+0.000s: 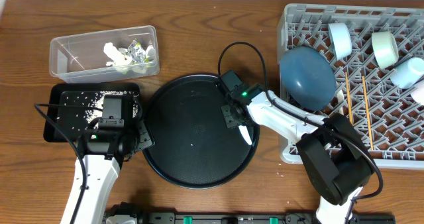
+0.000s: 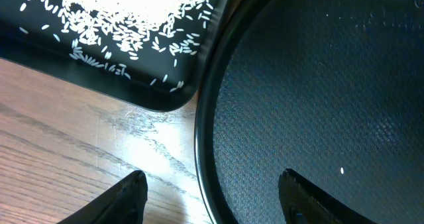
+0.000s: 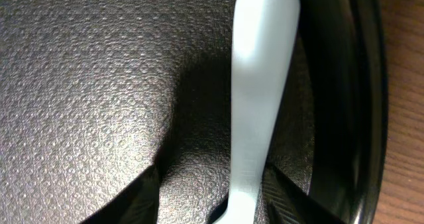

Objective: Sort waste into correct bins and load items into the dishwasher rack
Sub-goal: 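Lower the right gripper onto the white spoon and grasp it, then carry the white spoon right and drop it into the rack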

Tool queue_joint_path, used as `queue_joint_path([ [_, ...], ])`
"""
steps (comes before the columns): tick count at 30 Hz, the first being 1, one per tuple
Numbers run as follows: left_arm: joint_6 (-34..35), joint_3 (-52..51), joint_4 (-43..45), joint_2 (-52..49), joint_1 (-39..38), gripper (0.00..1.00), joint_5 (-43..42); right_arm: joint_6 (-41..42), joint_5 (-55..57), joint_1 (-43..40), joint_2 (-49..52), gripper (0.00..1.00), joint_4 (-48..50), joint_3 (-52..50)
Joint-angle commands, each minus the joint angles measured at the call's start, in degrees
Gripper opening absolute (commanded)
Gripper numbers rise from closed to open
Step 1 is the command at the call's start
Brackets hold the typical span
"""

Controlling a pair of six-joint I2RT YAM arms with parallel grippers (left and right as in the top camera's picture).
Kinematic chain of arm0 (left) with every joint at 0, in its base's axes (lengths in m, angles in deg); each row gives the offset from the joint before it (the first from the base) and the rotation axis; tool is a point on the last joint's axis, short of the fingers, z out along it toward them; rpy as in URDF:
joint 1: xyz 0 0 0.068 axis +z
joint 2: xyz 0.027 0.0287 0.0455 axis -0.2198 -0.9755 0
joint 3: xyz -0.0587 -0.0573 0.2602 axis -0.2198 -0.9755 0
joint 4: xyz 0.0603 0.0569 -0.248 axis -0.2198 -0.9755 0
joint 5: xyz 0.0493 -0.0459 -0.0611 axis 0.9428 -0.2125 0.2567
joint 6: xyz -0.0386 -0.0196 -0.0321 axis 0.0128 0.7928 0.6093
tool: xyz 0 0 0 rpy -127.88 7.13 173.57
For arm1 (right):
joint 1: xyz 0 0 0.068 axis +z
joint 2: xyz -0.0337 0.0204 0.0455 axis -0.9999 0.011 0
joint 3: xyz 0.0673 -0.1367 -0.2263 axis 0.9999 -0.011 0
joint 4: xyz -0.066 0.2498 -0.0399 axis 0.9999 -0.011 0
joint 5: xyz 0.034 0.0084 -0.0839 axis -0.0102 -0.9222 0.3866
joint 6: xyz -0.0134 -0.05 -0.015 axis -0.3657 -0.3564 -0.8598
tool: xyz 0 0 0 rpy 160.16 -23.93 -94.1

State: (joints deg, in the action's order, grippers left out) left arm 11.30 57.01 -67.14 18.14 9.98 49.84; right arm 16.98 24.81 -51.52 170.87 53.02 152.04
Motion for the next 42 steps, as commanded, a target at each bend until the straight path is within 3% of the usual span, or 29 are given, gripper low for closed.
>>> queue_joint_path([
  [1,0.5,0.3,-0.2,0.0,0.2,0.65,0.5,0.8,1.0,0.2,3.5,0.35,-0.7,-1.1],
  [21,0.5,0.3,-0.2,0.0,0.2,0.65,0.5,1.9,2.6,-0.1,3.5,0.06,-1.7,-1.1],
  [42,0.5,0.3,-0.2,0.0,0.2,0.65,0.5,0.7,2.1,-0.1,-2.6,0.01,-8.0,4.5],
])
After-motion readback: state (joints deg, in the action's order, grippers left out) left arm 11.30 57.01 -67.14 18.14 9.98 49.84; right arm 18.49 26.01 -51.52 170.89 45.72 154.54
